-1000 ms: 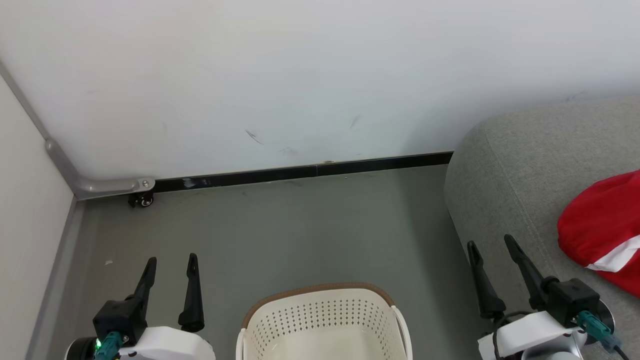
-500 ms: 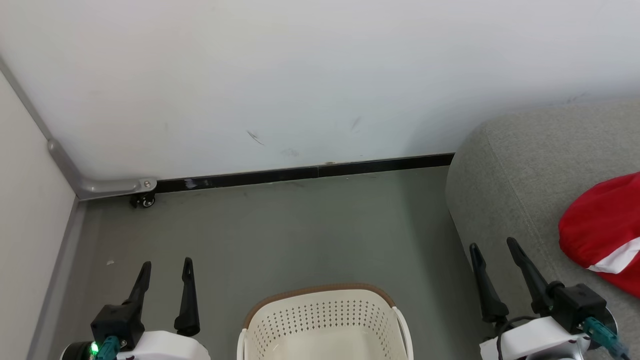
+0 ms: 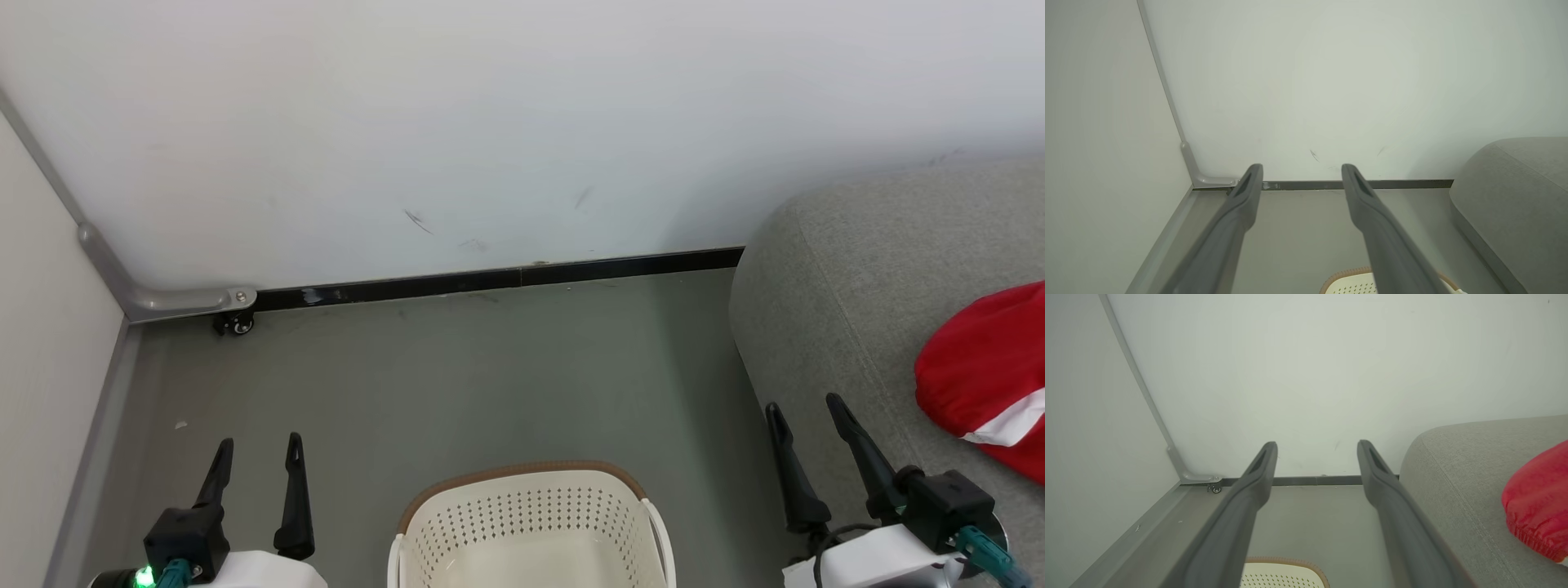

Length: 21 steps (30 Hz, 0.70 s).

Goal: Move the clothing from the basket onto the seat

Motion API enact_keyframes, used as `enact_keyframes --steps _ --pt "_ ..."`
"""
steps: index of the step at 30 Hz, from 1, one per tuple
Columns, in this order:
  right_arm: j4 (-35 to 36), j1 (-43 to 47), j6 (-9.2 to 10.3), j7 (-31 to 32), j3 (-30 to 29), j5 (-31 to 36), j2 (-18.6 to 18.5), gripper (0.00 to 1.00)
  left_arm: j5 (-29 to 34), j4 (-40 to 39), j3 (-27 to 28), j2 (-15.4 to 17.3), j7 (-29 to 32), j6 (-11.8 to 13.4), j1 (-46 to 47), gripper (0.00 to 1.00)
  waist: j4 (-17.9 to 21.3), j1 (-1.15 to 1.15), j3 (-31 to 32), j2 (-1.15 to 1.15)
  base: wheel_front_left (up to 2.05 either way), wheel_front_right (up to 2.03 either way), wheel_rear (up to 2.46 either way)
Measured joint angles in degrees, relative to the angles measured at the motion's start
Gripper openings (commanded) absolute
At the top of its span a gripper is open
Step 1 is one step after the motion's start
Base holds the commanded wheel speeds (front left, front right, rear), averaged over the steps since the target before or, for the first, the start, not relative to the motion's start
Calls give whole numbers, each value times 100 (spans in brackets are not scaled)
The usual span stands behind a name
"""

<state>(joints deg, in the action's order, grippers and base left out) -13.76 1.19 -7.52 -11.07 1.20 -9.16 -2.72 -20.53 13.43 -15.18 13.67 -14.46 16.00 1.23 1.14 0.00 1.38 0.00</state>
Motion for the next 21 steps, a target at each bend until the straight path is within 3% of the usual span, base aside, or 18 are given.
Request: enact_keyframes --steps 21 --pt "152 120 0 100 54 -112 2 100 127 81 20 14 0 14 -1 100 4 0 42 0 0 0 0"
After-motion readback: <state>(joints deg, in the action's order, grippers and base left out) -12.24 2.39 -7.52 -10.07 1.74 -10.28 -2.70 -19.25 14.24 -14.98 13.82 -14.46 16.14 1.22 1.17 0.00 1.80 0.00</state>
